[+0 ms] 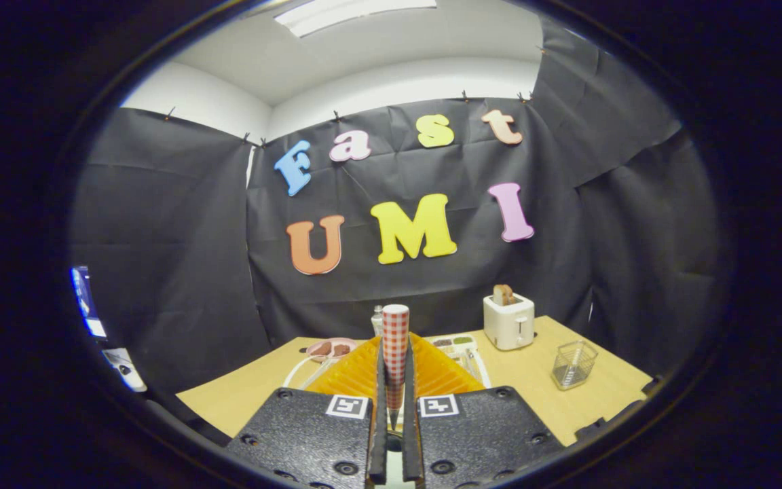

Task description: Take the plate from the dish rack, then take the spoon from the basket and place it into the plate.

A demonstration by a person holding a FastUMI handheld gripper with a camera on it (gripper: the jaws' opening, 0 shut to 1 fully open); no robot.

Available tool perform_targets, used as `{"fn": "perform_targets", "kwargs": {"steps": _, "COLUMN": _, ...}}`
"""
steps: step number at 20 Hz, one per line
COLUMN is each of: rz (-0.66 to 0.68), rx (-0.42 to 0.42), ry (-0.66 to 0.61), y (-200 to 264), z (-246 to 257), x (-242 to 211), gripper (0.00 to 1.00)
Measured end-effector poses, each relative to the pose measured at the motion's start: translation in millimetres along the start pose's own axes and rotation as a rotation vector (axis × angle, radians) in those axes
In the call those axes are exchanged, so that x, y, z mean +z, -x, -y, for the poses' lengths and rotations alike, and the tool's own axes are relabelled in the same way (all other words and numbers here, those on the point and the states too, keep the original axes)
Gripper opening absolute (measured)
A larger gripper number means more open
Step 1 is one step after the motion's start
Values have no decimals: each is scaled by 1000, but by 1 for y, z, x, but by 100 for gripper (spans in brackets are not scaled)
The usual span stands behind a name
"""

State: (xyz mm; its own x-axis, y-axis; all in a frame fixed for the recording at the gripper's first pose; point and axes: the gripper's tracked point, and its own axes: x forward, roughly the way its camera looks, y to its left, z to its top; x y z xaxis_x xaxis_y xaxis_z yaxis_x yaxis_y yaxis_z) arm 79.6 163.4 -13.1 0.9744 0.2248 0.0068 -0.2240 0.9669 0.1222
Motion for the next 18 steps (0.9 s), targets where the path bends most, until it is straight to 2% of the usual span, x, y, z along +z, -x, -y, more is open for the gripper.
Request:
{"fn": "perform_targets", "kwargs": {"steps": 4, "rz": -19, "rx": -58, "ry": 19, "y": -14, "z": -6, "x": -63, "gripper": 14}}
{"fn": "perform_targets", "kwargs": {"steps": 10, "rz": -195, "rx": -73, "ry": -45, "y": -34, "z": -2, "x": -158, "gripper": 15}}
{"fn": "perform_targets", "kwargs": {"steps": 18, "rz": -209, "rx": -47, "ry": -30, "y": -26, "z": 15, "x": -159, "gripper": 19}}
